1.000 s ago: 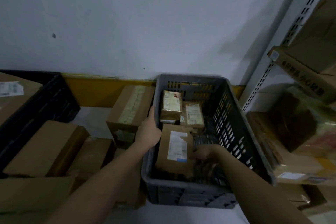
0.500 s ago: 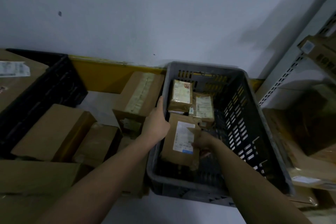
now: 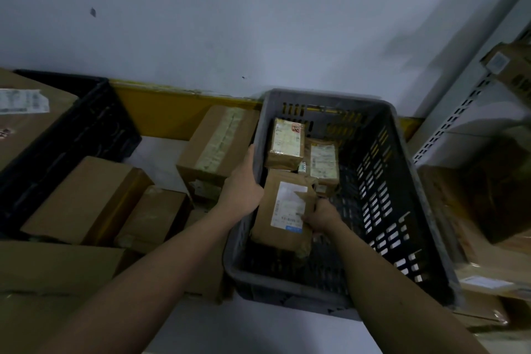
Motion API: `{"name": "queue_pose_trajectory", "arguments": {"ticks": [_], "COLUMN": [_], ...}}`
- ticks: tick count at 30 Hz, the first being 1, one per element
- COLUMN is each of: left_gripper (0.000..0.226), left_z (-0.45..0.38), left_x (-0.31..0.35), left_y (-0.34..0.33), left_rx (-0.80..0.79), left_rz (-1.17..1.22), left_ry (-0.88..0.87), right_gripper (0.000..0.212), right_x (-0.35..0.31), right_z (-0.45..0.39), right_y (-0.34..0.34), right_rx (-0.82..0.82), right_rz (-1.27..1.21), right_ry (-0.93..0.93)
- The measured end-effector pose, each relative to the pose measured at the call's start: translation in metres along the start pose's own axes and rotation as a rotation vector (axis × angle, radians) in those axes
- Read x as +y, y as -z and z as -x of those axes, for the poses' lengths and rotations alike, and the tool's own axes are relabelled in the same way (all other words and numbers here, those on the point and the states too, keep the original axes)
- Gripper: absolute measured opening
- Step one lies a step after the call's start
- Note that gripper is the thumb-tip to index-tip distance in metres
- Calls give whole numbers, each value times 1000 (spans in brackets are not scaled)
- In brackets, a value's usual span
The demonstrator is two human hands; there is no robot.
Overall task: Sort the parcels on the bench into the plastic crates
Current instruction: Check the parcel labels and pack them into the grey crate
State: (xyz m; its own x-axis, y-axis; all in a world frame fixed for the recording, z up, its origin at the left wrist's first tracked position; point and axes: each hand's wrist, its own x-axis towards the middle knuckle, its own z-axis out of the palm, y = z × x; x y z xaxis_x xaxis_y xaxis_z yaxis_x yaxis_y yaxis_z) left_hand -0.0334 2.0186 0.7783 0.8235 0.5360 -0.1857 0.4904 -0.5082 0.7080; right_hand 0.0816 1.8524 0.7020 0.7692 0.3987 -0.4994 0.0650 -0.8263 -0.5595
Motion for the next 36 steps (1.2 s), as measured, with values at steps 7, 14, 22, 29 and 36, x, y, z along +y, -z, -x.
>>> {"name": "queue_pose_trajectory", "arguments": {"ticks": [7, 14, 22, 29, 36], "left_gripper": [91, 76, 61, 61, 54], "left_z": [3, 7, 12, 12, 7], "left_x": [6, 9, 6, -8, -13], "left_y": [2, 5, 20, 46, 89], "left_rx": [-10, 54, 101, 113, 213], "left_rz": [-38, -132, -234, -299, -542], "left_ry": [36, 17, -35, 32, 48], "right_gripper": [58, 70, 18, 18, 30], "right_x": [6, -3, -53, -89, -139], "right_z": [0, 2, 10, 22, 49], "right_y": [6, 5, 43, 47, 58], "right_rx": [-89, -139, 213, 152, 169], "right_rz": [98, 291, 288, 325, 251], "right_ry": [81, 92, 179, 299, 458]}}
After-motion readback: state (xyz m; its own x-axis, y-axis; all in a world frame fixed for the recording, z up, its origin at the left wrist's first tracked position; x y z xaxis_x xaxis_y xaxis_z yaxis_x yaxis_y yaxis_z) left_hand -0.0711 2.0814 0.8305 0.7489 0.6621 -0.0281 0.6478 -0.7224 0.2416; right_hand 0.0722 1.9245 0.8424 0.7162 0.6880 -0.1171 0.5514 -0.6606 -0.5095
